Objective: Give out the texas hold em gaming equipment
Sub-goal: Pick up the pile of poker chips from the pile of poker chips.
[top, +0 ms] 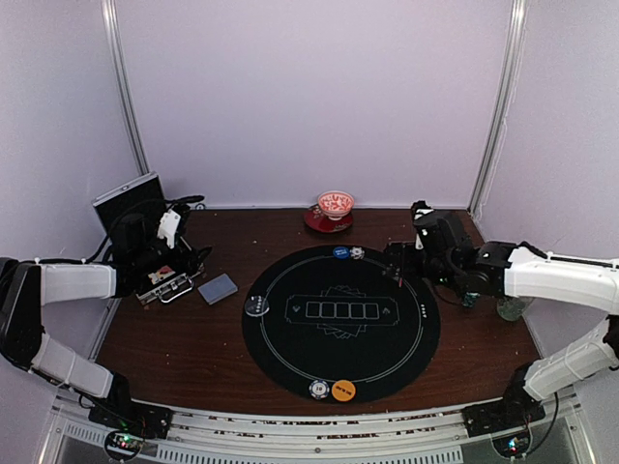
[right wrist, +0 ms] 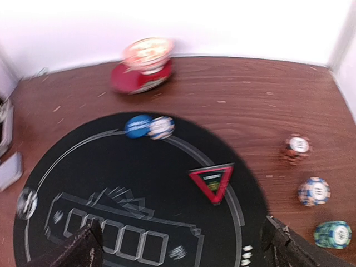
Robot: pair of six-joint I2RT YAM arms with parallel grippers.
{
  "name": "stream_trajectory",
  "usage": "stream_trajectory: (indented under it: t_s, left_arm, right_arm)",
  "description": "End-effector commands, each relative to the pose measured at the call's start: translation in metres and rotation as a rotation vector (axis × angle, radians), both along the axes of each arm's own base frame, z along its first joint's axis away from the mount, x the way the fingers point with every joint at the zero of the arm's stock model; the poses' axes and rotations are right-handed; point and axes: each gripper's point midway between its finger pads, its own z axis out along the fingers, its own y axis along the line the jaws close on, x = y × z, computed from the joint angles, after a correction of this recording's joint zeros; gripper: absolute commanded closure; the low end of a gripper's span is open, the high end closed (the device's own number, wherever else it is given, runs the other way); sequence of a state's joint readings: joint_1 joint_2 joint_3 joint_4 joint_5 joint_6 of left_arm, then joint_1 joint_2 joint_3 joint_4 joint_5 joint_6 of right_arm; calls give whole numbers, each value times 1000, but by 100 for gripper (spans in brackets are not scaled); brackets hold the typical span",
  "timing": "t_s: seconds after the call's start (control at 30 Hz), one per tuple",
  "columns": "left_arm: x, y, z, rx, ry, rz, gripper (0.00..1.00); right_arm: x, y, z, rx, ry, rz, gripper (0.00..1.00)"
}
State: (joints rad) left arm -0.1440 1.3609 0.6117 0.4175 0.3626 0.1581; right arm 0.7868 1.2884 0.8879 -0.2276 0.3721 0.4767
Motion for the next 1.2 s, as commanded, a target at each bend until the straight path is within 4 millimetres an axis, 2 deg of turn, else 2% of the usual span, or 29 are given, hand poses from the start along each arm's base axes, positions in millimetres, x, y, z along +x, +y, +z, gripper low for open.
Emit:
stream_trajectory:
  t_s: [0.0,0.23,0.4,0.77,1.03,1.17]
  left_arm:
    - [1,-1,25,-10,-72,-7,2]
    - [0,-2,27,-13,-76,-7,2]
    - [0,-2,27,-12,-79,-8,2]
    - [1,-2,25,-13,-71,-10,2]
    - [1,-2,24,-13,-67,-13,2]
    - [2,-3,23,-13,-64,-14,2]
  right_arm:
    - [15,-56,-7,24,35,-219,0]
    - [35,-121,-18,46,30,-425,0]
    - [34,-153,-35,70,21,-517,0]
    - [30,-186,-68,42,67,-622,1]
    - [31,-192,-75,37,76,-638,6]
    - [38,-190,-76,17,101,-623,6]
